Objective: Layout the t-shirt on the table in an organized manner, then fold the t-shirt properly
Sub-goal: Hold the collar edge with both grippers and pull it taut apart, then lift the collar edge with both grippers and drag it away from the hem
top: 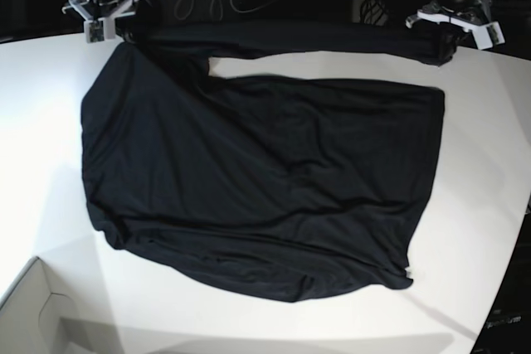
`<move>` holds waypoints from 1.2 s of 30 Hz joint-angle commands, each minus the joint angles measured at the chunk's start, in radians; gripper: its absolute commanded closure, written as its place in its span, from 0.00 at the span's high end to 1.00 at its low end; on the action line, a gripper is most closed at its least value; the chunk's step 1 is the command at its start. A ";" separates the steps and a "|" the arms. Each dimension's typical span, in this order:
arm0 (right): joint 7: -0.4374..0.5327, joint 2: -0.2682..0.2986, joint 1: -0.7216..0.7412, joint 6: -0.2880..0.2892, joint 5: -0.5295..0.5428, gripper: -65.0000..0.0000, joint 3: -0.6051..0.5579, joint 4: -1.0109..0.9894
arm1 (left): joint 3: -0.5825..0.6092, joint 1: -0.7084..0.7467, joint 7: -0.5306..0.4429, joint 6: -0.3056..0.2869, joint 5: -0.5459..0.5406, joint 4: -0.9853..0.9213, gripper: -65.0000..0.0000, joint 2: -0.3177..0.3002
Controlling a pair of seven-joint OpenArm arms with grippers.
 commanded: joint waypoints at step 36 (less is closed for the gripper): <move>0.027 0.006 0.353 0.005 0.003 0.00 -0.005 -0.062 | -0.006 -0.221 0.034 0.007 -0.002 -0.002 0.00 -0.006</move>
